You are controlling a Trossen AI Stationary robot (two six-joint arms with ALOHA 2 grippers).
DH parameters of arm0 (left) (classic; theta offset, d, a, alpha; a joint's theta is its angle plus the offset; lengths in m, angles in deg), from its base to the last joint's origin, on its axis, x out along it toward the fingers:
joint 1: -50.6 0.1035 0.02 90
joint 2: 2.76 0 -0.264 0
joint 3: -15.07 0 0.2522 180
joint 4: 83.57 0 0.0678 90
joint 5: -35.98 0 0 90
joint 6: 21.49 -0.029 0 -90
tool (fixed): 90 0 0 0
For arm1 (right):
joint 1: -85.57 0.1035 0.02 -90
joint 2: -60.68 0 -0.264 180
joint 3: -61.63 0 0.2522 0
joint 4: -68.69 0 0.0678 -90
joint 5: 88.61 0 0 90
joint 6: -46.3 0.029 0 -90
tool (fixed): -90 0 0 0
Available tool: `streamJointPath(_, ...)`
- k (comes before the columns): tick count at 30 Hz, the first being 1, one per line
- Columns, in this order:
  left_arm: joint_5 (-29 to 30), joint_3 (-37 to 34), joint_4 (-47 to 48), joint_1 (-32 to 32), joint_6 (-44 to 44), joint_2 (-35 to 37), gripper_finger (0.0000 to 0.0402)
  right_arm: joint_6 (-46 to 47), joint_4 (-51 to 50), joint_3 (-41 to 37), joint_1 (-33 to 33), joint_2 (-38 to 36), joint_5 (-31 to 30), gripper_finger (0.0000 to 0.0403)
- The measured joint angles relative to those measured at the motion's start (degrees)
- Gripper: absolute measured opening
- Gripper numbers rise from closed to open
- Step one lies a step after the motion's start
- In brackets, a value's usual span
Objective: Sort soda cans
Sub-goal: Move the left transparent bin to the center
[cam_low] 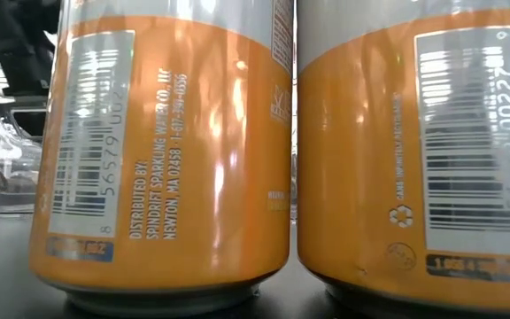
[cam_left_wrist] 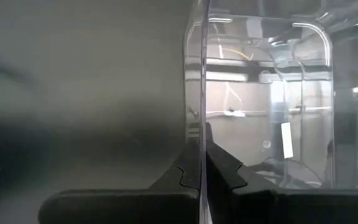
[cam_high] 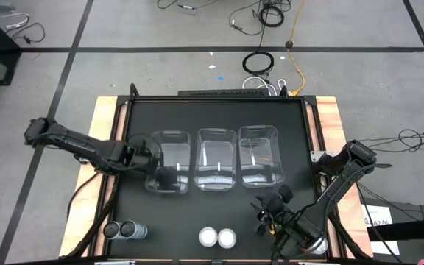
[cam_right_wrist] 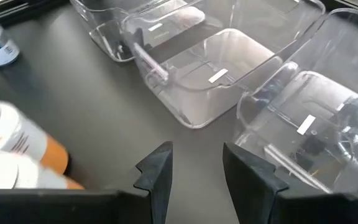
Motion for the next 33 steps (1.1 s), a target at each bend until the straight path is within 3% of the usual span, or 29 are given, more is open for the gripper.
streamJointPath(9, 1.88, 0.06, 0.04, -6.03, 9.49, -2.45, 0.0008, 0.64, 0.06, 0.00, 3.67, 0.00, -0.19, 0.0134)
streamJointPath(21, 1.24, 5.40, 6.83, -5.51, 7.82, -2.68, 0.0026, 0.81, 0.20, 0.00, 4.89, 0.00, -0.22, 0.0134)
streamJointPath(33, 2.40, 5.06, 6.12, -5.48, 6.37, -2.75, 0.0028, 0.69, 0.25, 0.00, 4.90, 0.00, -0.24, 0.0134)
